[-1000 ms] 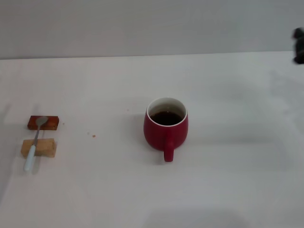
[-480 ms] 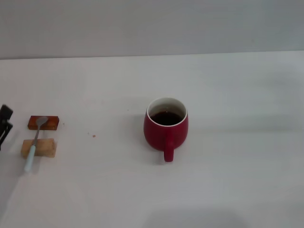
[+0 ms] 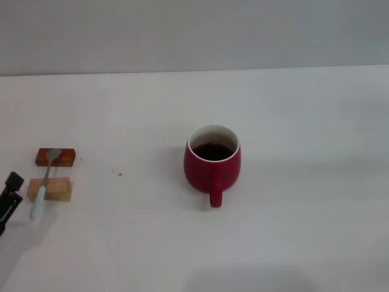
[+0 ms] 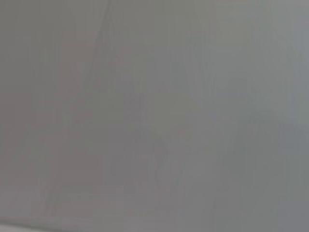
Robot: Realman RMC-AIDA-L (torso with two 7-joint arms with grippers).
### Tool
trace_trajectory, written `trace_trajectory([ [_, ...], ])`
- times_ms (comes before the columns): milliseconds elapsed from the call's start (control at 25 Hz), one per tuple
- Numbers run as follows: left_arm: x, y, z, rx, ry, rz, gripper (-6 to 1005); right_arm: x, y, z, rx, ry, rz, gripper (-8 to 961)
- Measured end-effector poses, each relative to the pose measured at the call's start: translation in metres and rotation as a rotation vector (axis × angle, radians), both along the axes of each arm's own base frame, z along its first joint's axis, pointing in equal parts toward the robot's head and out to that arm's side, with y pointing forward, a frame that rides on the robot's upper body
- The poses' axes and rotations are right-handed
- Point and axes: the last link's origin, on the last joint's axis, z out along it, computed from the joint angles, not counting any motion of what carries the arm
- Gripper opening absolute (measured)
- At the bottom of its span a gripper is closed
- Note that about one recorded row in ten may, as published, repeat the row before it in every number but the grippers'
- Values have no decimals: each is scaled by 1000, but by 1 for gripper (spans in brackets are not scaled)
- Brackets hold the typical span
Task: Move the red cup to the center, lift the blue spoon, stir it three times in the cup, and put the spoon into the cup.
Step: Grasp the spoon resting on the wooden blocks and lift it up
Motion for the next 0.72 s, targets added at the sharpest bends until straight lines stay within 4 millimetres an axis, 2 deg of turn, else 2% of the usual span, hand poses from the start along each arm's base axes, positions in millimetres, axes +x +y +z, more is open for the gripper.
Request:
trace_trajectory([
  [280,-4,1,-10,-55,12,33,816,-13,-2,-25,-9,-80,27,0],
  [480,-7,1,-16,-88,20,58,815,-23,5,-35,-46,-87,50,0],
  [720,-11,1,-23,-121,31,90,815,-29,10,-37,-57,-92,63,0],
])
